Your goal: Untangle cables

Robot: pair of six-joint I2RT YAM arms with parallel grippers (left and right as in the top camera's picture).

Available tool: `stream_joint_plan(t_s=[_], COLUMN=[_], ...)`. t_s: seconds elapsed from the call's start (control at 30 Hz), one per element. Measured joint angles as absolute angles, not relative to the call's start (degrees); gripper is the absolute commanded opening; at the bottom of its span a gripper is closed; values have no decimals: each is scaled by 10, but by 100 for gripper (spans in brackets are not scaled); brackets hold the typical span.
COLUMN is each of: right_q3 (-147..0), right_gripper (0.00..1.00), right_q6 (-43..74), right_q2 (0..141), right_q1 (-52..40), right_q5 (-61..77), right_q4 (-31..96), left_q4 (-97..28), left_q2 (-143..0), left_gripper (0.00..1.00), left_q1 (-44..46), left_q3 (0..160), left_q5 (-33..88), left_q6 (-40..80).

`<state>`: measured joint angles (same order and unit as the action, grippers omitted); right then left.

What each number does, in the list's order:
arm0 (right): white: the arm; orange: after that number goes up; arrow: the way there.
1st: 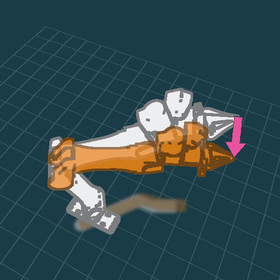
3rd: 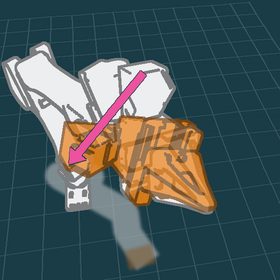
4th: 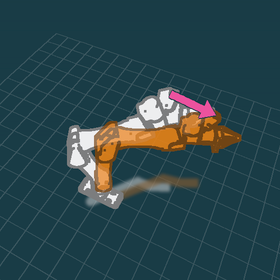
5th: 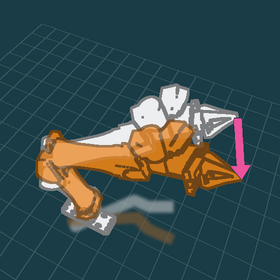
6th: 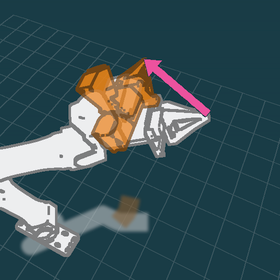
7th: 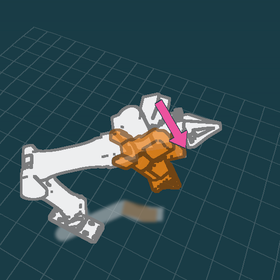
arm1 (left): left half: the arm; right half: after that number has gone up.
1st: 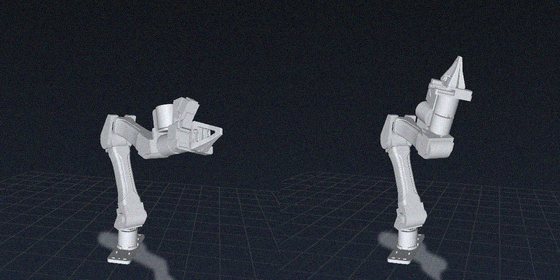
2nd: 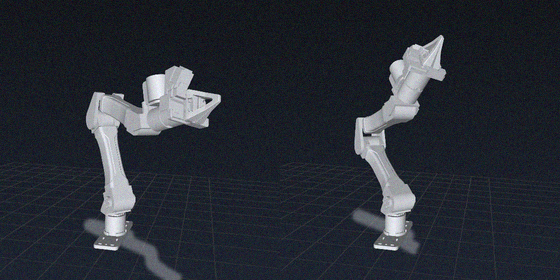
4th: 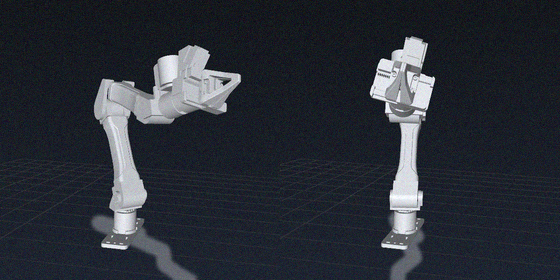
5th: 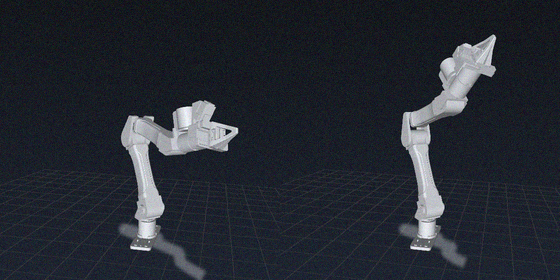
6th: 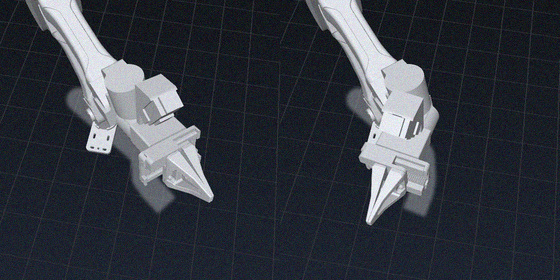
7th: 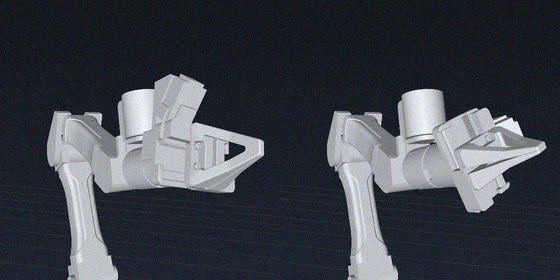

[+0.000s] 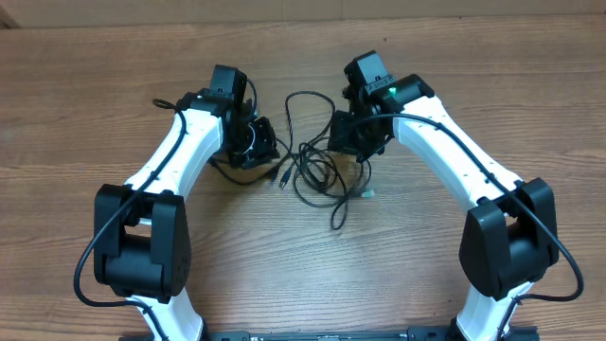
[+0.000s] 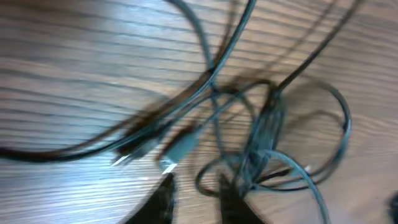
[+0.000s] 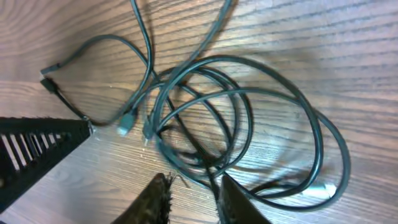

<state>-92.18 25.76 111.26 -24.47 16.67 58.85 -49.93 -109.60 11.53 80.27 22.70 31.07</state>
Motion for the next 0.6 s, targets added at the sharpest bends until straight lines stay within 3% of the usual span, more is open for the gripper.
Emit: stream_joint_plan(t_s=[0.03,0.07,0.37,0.6], right_q3=[-922,-922,-922,-922], right_gripper=[33,35,29,29], right_q6=[255,254,250,251], right_q2=[1113,1113,1113,1113], right_q1=[-245,-245,-245,-245], right_q5=[166,166,172,177], right_q4=[589,588,545,474], left_q4=[-502,-506,-573,-580], left_q2=[-1096,-1096,-1096,-1093], left_gripper=[63,69,78,95], left_q1=[115,115,85,38], left_q3=[803,803,889,961], left_q5=[220,216,232,217], left_q6=[305,299,282,279])
